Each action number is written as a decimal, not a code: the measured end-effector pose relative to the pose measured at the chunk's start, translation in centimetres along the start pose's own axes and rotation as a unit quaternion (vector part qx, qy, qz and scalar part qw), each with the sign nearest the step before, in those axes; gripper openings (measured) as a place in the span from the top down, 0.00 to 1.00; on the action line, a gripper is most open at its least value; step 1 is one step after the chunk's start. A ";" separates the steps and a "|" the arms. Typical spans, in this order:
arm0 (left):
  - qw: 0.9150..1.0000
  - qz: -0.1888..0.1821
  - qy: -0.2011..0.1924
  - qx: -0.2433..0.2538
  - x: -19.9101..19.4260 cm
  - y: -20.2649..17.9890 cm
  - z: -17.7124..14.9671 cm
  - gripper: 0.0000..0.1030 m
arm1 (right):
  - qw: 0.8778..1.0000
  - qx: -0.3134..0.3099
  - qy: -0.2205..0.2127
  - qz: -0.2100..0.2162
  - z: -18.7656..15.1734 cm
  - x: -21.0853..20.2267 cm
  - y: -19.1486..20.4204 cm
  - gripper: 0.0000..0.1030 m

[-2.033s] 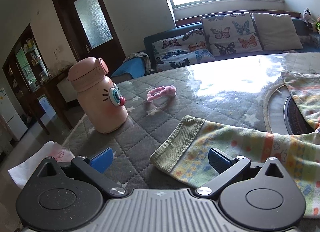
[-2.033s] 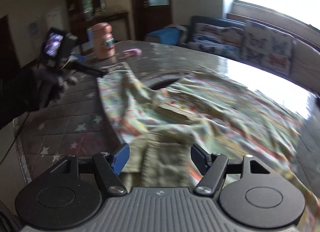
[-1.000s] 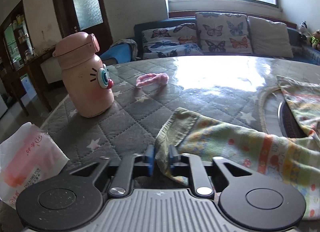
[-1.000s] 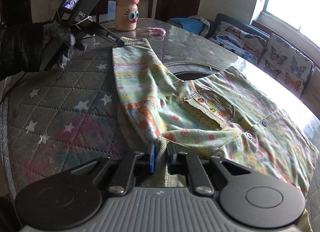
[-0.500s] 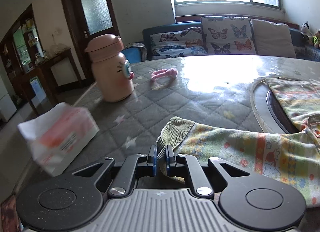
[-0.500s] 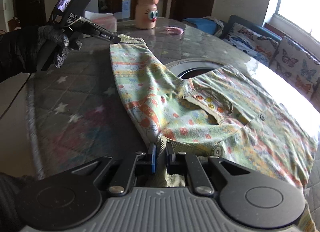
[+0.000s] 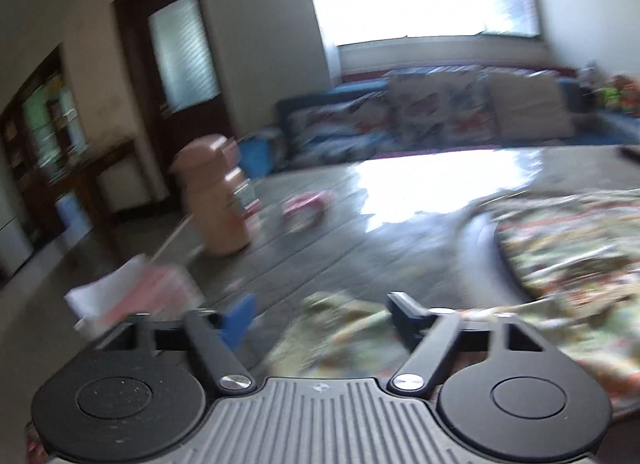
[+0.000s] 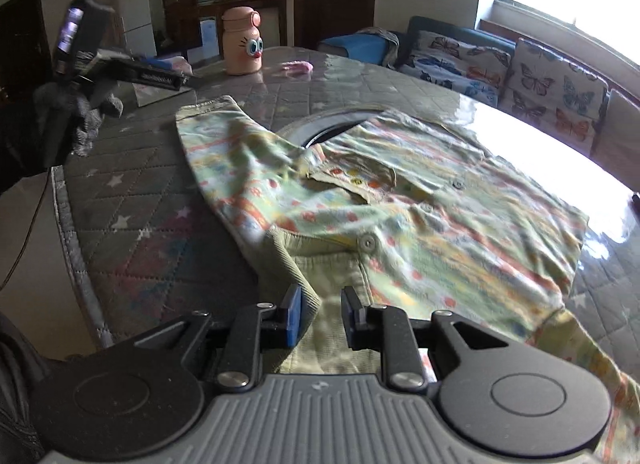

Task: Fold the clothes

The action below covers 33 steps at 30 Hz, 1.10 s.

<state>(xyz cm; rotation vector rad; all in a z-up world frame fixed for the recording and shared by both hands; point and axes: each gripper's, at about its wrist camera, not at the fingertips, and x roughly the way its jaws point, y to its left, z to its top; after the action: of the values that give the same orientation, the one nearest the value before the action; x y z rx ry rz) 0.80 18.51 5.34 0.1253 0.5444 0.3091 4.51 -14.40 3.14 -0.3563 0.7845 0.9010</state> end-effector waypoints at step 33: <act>0.981 -0.191 0.004 0.021 -1.1 -13.4 -0.4 0.00 | 0.999 0.000 -0.012 -0.040 -0.8 1.8 0.8 1.00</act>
<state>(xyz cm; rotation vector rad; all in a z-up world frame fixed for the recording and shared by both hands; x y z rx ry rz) 3.17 5.47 2.88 0.0592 0.5704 -0.0762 4.13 -13.36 1.33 -0.3739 0.7424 0.8296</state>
